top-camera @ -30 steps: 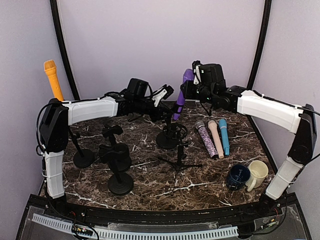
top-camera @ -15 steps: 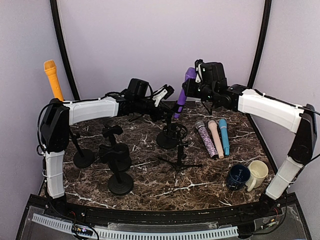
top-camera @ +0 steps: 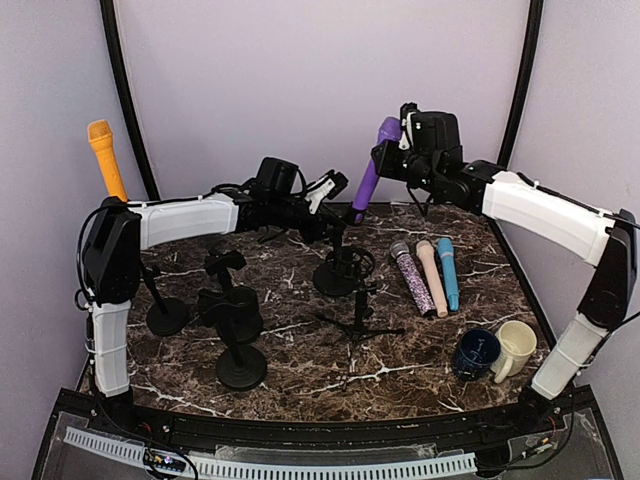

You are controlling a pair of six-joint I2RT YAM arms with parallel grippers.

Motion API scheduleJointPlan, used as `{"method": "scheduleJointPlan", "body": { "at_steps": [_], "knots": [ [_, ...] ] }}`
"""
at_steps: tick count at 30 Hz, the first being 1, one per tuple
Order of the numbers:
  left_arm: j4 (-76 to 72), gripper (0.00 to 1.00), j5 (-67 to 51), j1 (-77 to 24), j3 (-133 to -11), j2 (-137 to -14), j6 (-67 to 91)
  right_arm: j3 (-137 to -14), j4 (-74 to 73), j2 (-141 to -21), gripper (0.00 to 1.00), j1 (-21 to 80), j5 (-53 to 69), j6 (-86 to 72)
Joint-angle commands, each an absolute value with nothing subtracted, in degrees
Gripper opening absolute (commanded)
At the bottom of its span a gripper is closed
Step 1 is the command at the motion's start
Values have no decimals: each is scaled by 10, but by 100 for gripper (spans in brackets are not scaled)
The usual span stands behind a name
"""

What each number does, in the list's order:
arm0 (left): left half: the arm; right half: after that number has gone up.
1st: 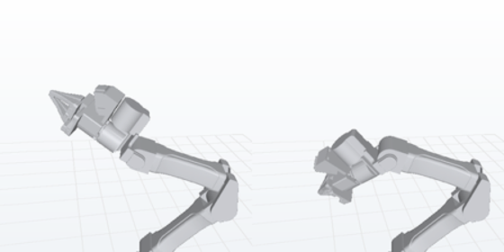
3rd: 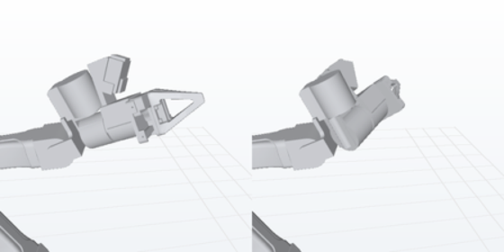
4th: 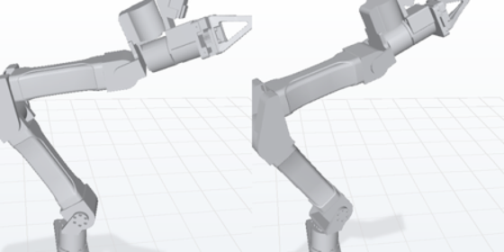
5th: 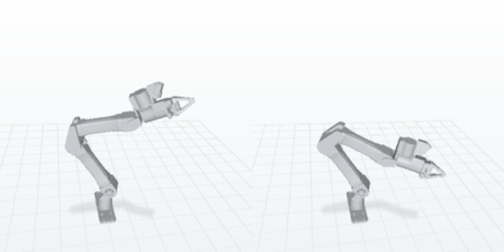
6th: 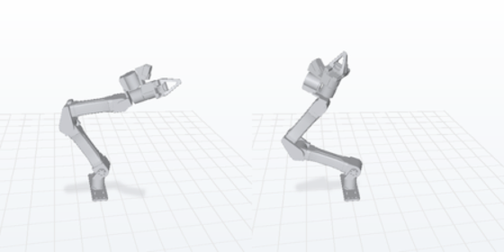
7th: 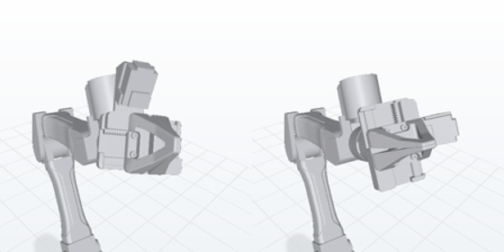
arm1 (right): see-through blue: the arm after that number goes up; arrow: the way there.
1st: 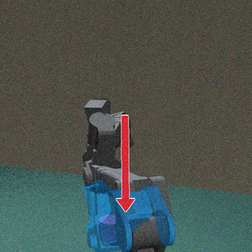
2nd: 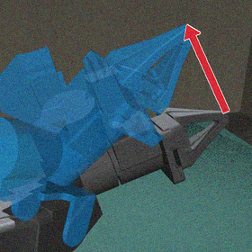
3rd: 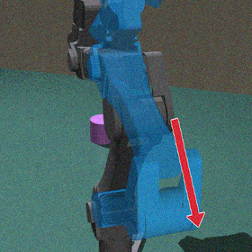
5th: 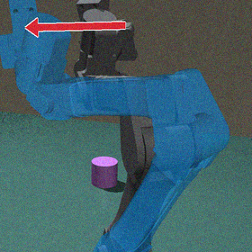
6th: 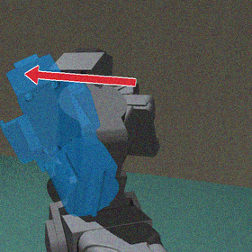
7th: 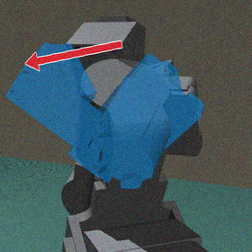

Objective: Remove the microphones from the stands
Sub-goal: Remove the microphone from the microphone stand, then place the microphone at the corner of the board.

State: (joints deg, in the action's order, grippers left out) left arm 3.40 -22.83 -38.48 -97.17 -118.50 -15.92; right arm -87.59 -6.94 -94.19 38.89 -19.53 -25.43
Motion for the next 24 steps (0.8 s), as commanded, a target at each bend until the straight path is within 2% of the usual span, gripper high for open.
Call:
{"method": "scheduleJointPlan", "body": {
  "at_steps": [1, 10, 12, 14, 16, 18, 23, 24],
  "knots": [
    [136, 0, -202, -376, -963, -1209, -183, -908, 4, -893, 0, 356, -289, -223],
    [143, 0, -202, -375, -978, -1212, -176, -883, -20, -865, 0, 345, -290, -208],
    [143, 4, -202, -376, -984, -1211, -168, -870, -40, -848, 0, 341, -292, -199],
    [144, 16, -203, -376, -992, -1211, -157, -850, -65, -827, 0, 334, -293, -195],
    [146, 35, -205, -376, -1004, -1210, -147, -828, -95, -800, 0, 325, -290, -194],
    [149, 47, -205, -376, -1025, -1208, -141, -806, -132, -768, 0, 313, -290, -192],
    [155, 67, -210, -375, -1068, -1191, -134, -780, -244, -723, 0, 265, -276, -184],
    [156, 69, -208, -375, -1081, -1183, -131, -780, -265, -719, 0, 254, -272, -185]
  ]
}}
